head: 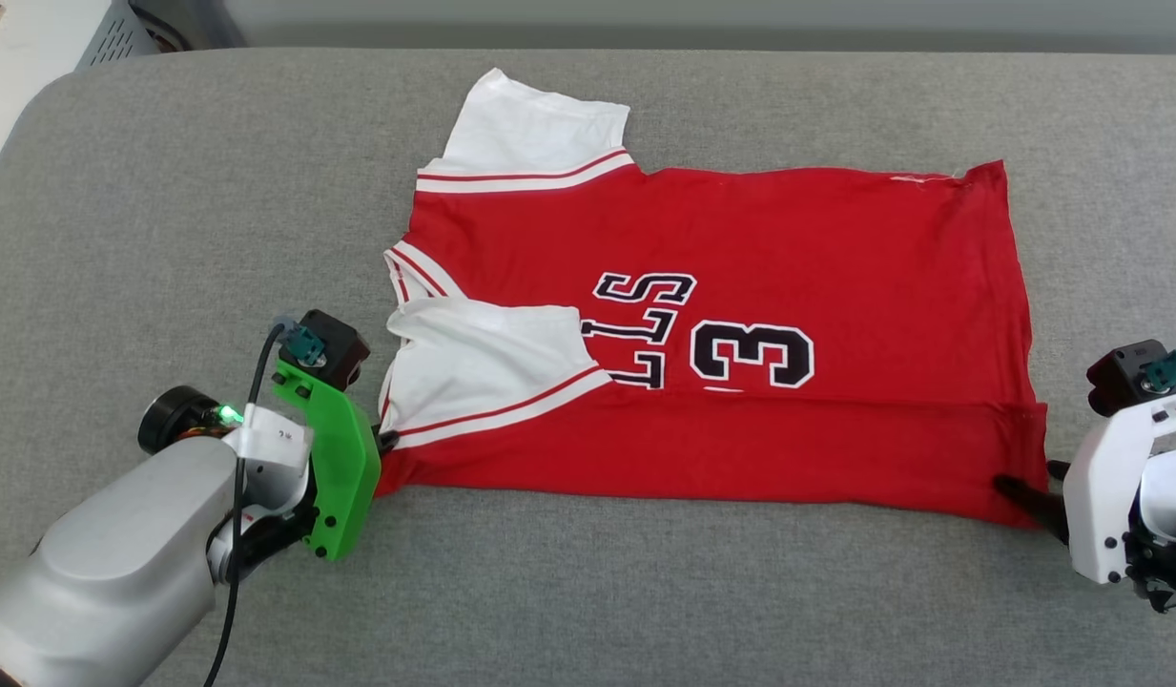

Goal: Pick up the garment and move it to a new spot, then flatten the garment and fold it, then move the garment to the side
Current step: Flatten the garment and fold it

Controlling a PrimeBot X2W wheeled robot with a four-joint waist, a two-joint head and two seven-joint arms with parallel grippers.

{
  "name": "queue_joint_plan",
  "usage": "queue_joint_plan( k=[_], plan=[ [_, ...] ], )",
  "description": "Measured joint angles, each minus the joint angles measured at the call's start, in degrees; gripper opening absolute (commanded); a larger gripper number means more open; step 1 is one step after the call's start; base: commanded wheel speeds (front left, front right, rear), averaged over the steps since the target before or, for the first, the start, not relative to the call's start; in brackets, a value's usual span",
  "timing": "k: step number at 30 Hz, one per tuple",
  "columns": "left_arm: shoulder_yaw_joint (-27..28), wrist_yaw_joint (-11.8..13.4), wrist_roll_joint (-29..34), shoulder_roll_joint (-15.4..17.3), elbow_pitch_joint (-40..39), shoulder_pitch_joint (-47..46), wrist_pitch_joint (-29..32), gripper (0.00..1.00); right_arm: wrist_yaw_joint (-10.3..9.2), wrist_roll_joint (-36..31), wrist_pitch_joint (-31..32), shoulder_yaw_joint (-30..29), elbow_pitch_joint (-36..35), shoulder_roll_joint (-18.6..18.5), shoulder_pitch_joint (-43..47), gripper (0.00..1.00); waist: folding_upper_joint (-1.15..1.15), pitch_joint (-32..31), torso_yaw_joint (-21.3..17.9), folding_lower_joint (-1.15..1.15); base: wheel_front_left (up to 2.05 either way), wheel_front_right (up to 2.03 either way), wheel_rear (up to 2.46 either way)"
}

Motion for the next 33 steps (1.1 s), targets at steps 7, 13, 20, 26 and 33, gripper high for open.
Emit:
queue_joint_plan(
  k=[7,13,20,26,33],
  plan=[
    [-0.1,0.0,-0.9,0.3,0.3,2.4,-1.2,0.00,0.02,1.0,-4.8,1.8,-1.2,-0.3,0.4,0.00,0.00,-2.8,-0.3,0.00,0.00,0.00,0.00],
    [-0.1,0.3,-1.1,2.2,-2.1,4.4,-1.8,0.00,0.02,2.1,-6.7,1.0,-5.0,-2.4,4.7,0.00,0.00,-5.7,-0.3,0.00,0.00,0.00,0.00],
    [-0.7,2.4,-1.5,5.5,-8.1,8.3,-1.9,0.00,0.02,2.5,-7.3,-2.8,-10.3,-3.6,11.7,0.00,0.00,-8.6,0.0,0.00,0.00,0.00,0.00],
    [-1.1,4.9,-2.2,7.1,-12.1,11.5,-2.3,0.00,0.03,1.9,-6.0,-7.1,-13.5,-3.7,17.0,0.00,0.00,-9.1,0.0,0.00,0.00,0.00,0.00],
    [-1.3,5.9,-2.5,6.9,-12.0,12.4,-2.8,0.00,0.03,-0.7,-3.5,-9.7,-14.6,-1.5,17.7,0.00,0.00,-7.0,-0.4,0.00,0.00,0.00,0.00]
  ],
)
